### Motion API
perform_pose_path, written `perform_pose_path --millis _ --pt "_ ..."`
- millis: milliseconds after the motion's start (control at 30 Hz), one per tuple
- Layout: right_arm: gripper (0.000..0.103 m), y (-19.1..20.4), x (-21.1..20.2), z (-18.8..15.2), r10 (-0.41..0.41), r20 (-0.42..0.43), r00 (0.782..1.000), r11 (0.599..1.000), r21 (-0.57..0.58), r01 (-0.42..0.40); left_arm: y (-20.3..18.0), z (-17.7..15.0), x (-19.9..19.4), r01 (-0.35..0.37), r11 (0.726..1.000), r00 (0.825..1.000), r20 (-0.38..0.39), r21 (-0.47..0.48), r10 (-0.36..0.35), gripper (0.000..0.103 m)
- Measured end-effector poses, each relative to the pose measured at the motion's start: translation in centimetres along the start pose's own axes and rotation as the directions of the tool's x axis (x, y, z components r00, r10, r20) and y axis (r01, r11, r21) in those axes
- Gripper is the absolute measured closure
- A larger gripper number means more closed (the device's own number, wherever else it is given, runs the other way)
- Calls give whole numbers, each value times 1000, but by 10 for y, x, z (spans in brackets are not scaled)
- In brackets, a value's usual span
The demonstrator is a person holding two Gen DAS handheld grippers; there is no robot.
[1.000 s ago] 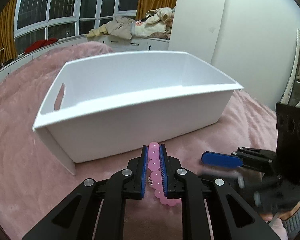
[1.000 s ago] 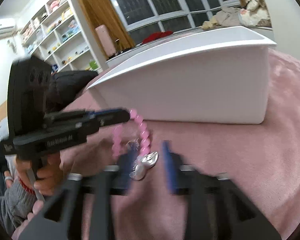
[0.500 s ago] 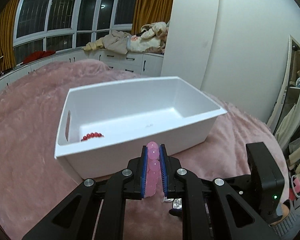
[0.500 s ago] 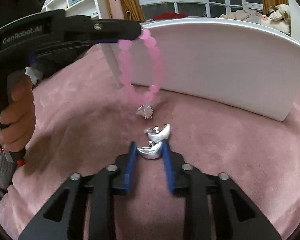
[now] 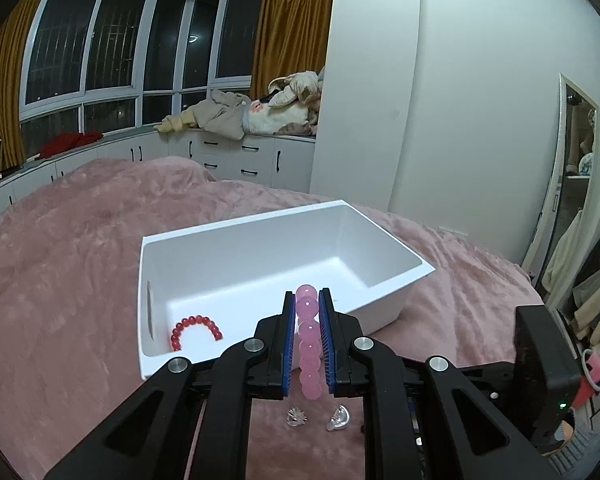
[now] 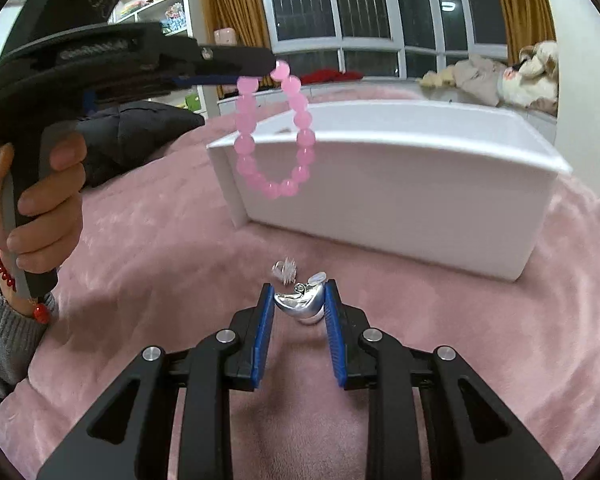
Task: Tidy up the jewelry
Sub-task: 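Lift the pink bracelet and silver earring and carry both over the box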
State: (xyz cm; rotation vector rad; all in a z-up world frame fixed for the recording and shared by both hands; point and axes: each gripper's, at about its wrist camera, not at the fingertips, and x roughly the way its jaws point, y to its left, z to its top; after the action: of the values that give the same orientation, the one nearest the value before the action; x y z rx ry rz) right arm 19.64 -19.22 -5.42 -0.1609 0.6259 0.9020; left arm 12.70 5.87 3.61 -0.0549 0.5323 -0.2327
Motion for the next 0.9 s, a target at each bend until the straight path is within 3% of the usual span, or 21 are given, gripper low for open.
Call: perform_pose_path --millis 533,900 --pt "78 -7 -43 68 -154 114 981 986 -39 160 43 25 -15 0 997 997 79 -76 6 86" --pt "78 -33 -8 98 -240 58 969 970 -19 241 72 21 7 -42 990 998 45 -133 48 86"
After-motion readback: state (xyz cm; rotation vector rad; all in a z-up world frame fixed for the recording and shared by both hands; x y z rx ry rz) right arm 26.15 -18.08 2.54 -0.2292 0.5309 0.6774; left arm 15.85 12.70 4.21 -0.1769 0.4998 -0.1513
